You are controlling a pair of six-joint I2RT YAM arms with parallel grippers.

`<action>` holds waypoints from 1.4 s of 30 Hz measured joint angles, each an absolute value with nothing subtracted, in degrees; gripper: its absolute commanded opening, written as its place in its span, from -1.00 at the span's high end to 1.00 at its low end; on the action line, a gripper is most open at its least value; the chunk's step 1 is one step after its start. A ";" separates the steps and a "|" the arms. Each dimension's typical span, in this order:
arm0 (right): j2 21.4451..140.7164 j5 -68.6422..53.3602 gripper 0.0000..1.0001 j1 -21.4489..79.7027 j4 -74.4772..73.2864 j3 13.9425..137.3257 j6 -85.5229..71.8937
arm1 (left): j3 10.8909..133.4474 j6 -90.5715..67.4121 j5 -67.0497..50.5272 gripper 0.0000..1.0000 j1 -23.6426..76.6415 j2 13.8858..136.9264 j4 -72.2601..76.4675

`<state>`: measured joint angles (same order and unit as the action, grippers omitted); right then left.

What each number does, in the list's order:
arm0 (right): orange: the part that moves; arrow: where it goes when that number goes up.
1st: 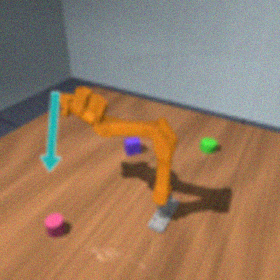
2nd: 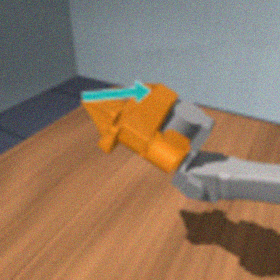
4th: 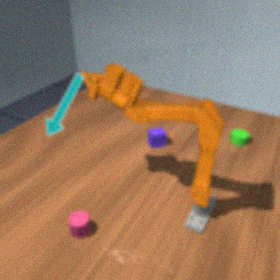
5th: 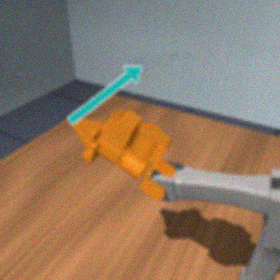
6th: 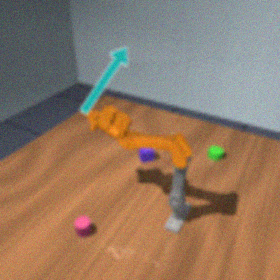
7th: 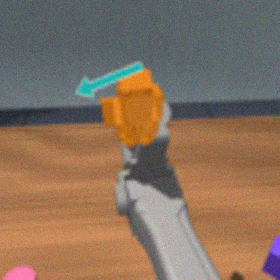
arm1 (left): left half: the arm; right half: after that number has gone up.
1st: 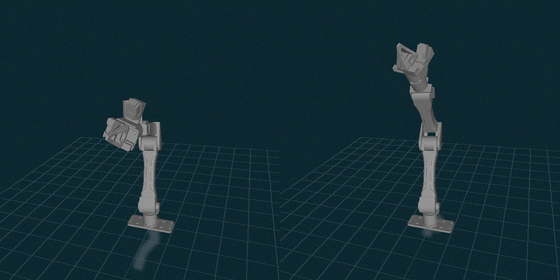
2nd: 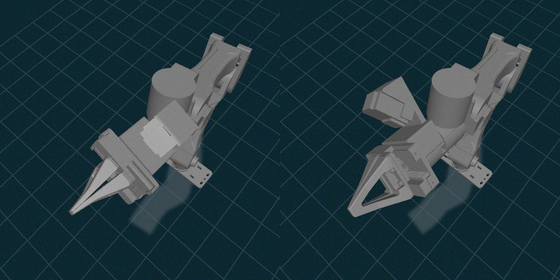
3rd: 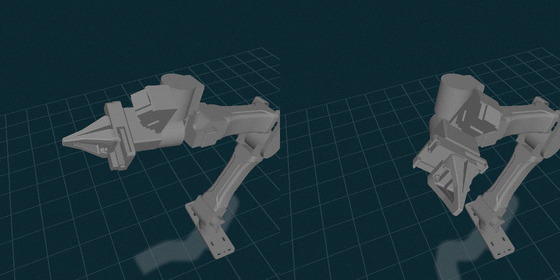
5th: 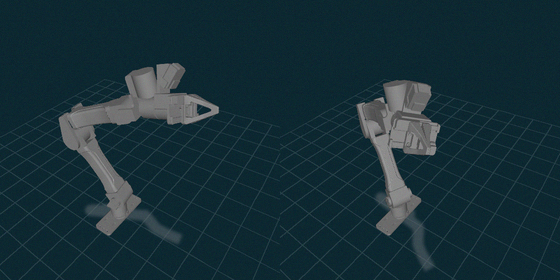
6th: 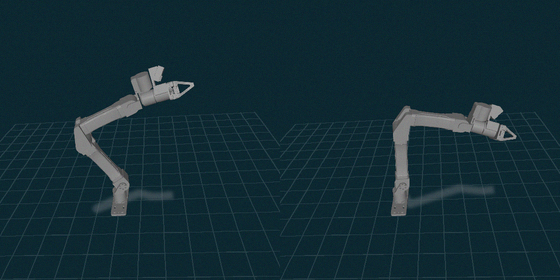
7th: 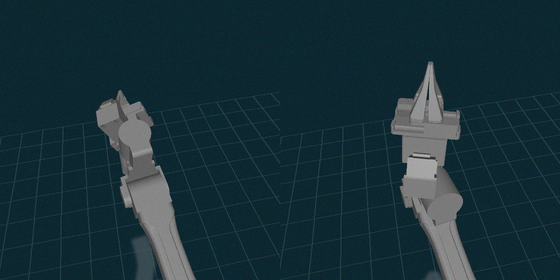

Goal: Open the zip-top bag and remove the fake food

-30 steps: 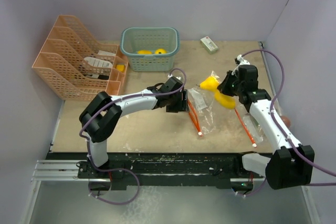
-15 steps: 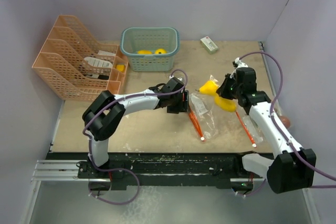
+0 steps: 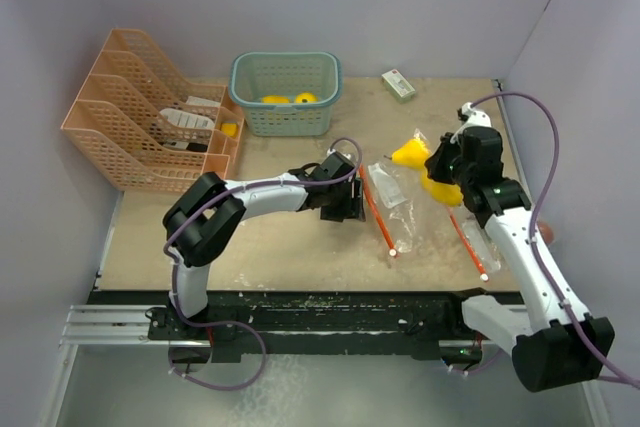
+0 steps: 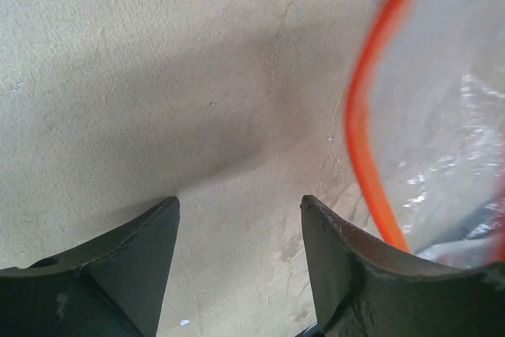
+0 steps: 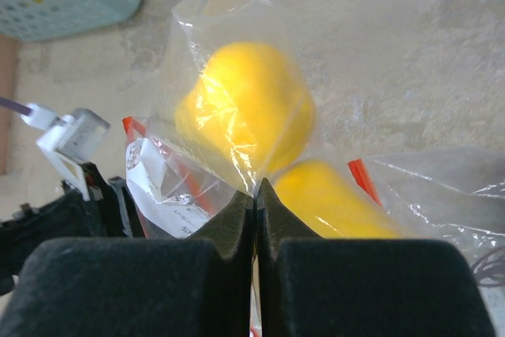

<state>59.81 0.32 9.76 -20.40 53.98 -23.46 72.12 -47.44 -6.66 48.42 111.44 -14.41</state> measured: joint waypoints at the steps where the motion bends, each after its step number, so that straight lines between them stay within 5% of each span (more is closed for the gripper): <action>1: 59.07 0.80 1.00 9.76 -20.73 54.41 -23.31 | 72.12 -47.44 -6.68 -0.34 48.49 111.44 -14.39; 12: 67.00 -3.92 1.00 9.76 -20.67 57.34 -24.03 | 72.31 -47.44 -7.11 -0.35 48.73 111.66 -14.24; 18: 68.18 -6.02 0.69 9.76 -22.13 55.79 -24.49 | 71.20 -48.47 -7.60 -0.45 48.69 111.35 -12.25; 23: 68.73 -7.25 0.85 9.76 -21.98 55.35 -24.47 | 66.72 -50.48 -9.85 -0.41 47.53 109.32 -7.07; 24: 68.73 -7.25 1.00 9.76 -21.91 55.13 -24.47 | 66.32 -50.65 -10.11 -0.37 47.29 109.12 -6.76; 28: 68.99 -7.55 1.00 9.74 -21.89 53.36 -24.47 | 64.49 -51.51 -10.33 -0.04 46.57 107.87 -6.46; 34: 64.18 -7.73 1.00 9.76 -20.60 52.62 -24.08 | 62.74 -51.72 -11.14 0.89 46.04 105.38 -6.50; 38: 61.45 -7.73 1.00 9.76 -18.72 53.12 -24.01 | 60.97 -51.72 -11.77 0.85 45.74 102.52 -5.72; 42: 66.52 -8.69 1.00 9.76 -18.09 52.40 -24.45 | 55.83 -52.42 -11.90 0.58 45.36 97.93 -4.08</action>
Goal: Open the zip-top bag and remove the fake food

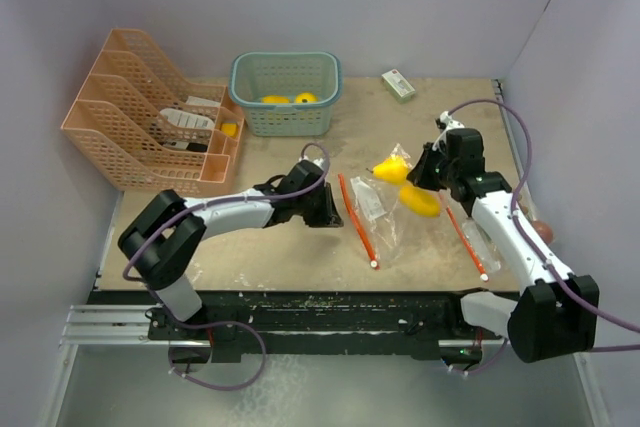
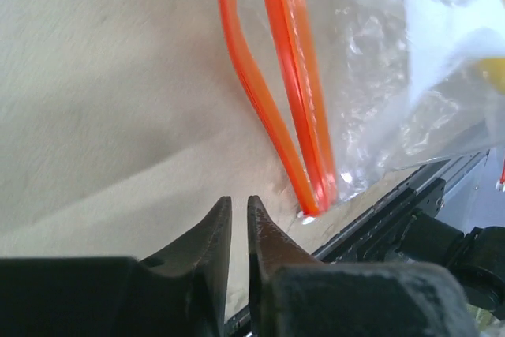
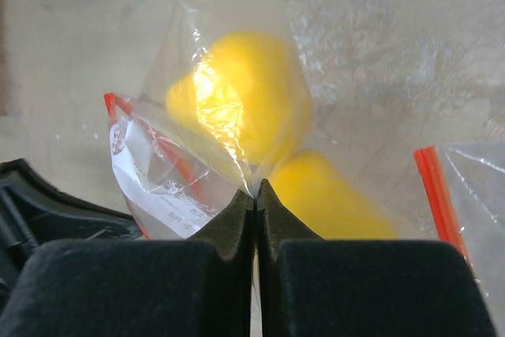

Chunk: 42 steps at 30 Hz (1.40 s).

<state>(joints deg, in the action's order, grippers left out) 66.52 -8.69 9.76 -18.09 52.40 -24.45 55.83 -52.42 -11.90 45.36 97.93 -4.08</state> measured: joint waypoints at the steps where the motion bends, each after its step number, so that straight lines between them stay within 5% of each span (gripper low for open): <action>1: 67.26 -8.78 1.00 9.76 -17.93 51.57 -24.64 | 54.02 -52.90 -11.84 0.47 45.32 96.44 -3.77; 10: 67.53 -9.87 1.00 9.76 -17.61 50.00 -25.17 | 38.92 -57.01 -11.18 -0.75 44.23 81.73 4.16; 19: 67.37 -10.79 1.00 9.76 -17.19 50.00 -26.04 | 45.56 -57.17 -13.50 -0.88 44.27 90.72 12.88; 24: 66.65 -11.66 1.00 9.76 -17.26 50.00 -26.15 | 53.91 -56.12 -13.80 -0.64 44.31 98.96 12.80; 30: 66.11 -12.03 1.00 9.76 -17.23 50.00 -26.17 | 64.47 -54.22 -15.07 0.42 44.31 105.45 10.00; 35: 66.39 -11.77 1.00 9.76 -17.26 50.00 -26.15 | 66.08 -53.45 -16.43 1.00 44.29 105.78 9.04; 42: 68.73 -11.00 1.00 9.76 -17.82 50.00 -26.15 | 59.24 -53.41 -17.41 1.00 42.15 100.49 7.90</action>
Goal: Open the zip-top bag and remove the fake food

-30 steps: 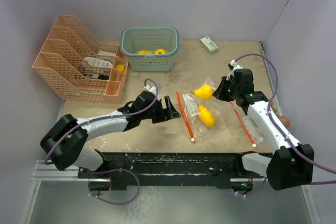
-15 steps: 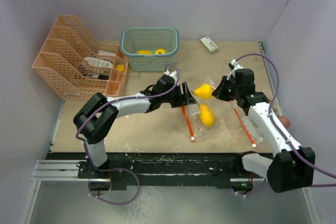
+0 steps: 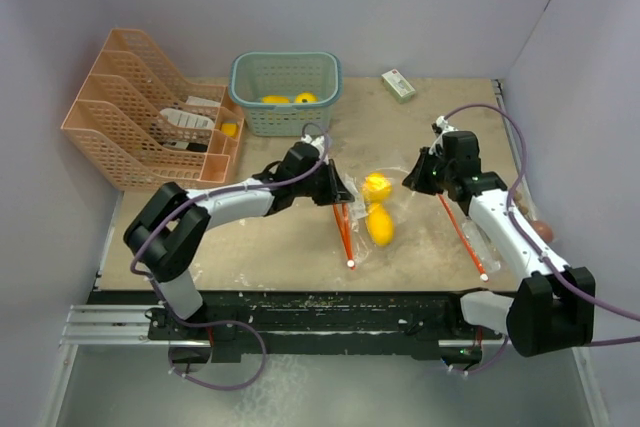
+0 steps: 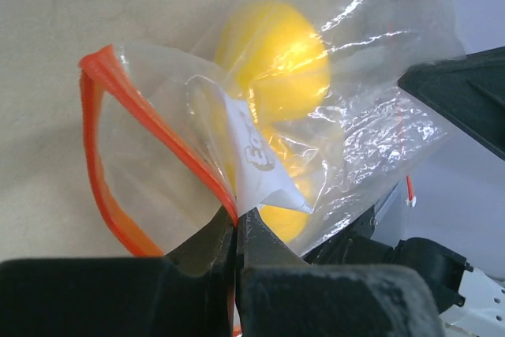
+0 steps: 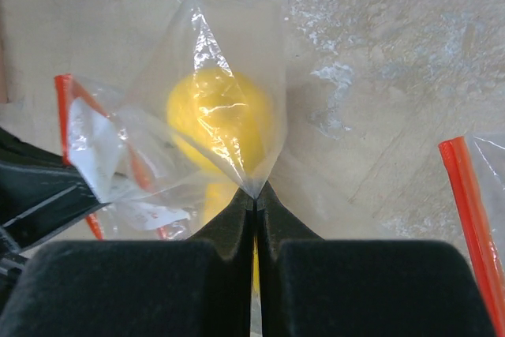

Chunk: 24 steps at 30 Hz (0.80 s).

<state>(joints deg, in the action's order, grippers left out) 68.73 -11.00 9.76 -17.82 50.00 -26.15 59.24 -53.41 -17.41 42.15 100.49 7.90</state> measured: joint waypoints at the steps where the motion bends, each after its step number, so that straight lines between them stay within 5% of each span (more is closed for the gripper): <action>1: 69.19 -10.94 1.00 9.76 -17.82 50.00 -26.15 | 57.91 -53.43 -17.54 1.00 41.52 99.26 7.90; 12: 72.53 -10.76 1.00 10.31 -18.11 50.00 -26.41 | 51.62 -53.49 -18.09 0.96 39.22 91.81 8.34; 18: 73.47 -11.35 1.00 10.11 -18.09 50.00 -26.37 | 51.48 -53.41 -18.68 0.19 38.96 91.81 8.67; 24: 73.67 -11.40 1.00 10.07 -18.09 49.74 -26.35 | 47.99 -52.80 -18.96 -0.81 38.74 90.78 9.61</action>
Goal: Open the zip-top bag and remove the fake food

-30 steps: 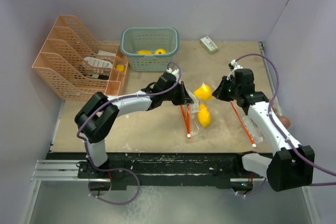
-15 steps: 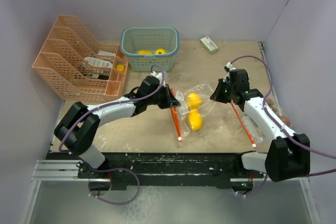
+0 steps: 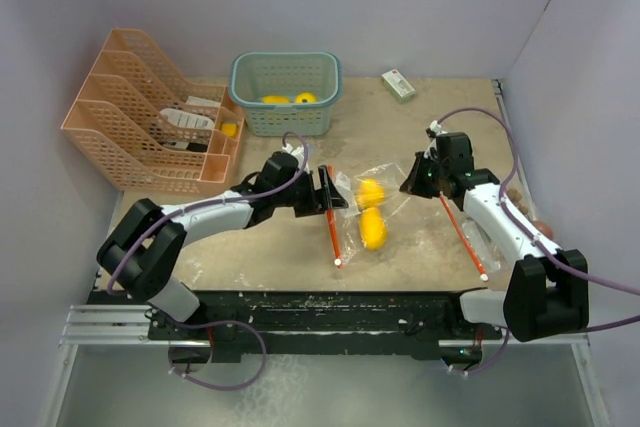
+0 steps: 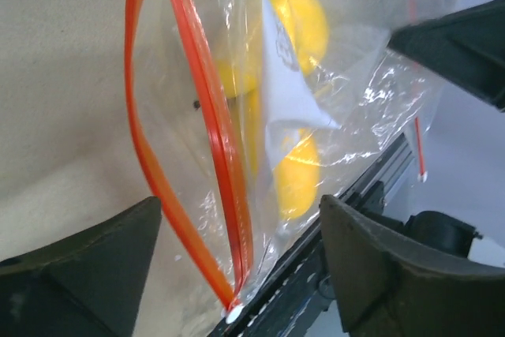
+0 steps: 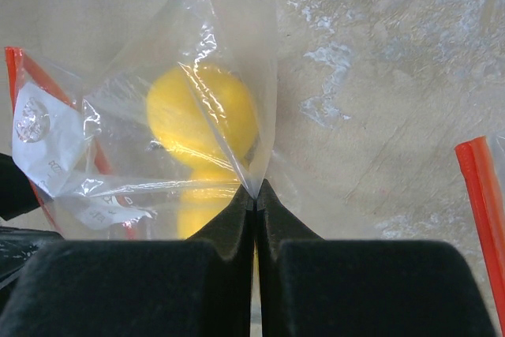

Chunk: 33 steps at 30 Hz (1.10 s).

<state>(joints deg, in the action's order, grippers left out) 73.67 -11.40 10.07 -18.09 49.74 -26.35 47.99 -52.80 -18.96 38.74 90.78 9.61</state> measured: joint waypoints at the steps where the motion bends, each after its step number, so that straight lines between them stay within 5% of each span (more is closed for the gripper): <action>1: 73.67 -11.42 1.00 10.07 -18.09 49.71 -26.33 | 47.46 -52.49 -18.94 -0.83 38.65 90.15 8.86; 7: 73.89 -11.60 1.00 10.07 -18.00 49.54 -26.00 | 47.09 -50.15 -19.05 -0.60 37.04 84.64 4.58; 23: 74.00 -12.16 1.00 10.07 -17.67 49.12 -25.87 | 39.20 -64.01 -20.38 0.48 34.68 87.79 12.97; 33: 73.97 -12.21 1.00 10.07 -17.56 48.95 -25.41 | 40.95 -65.43 -19.70 0.44 31.38 89.17 12.36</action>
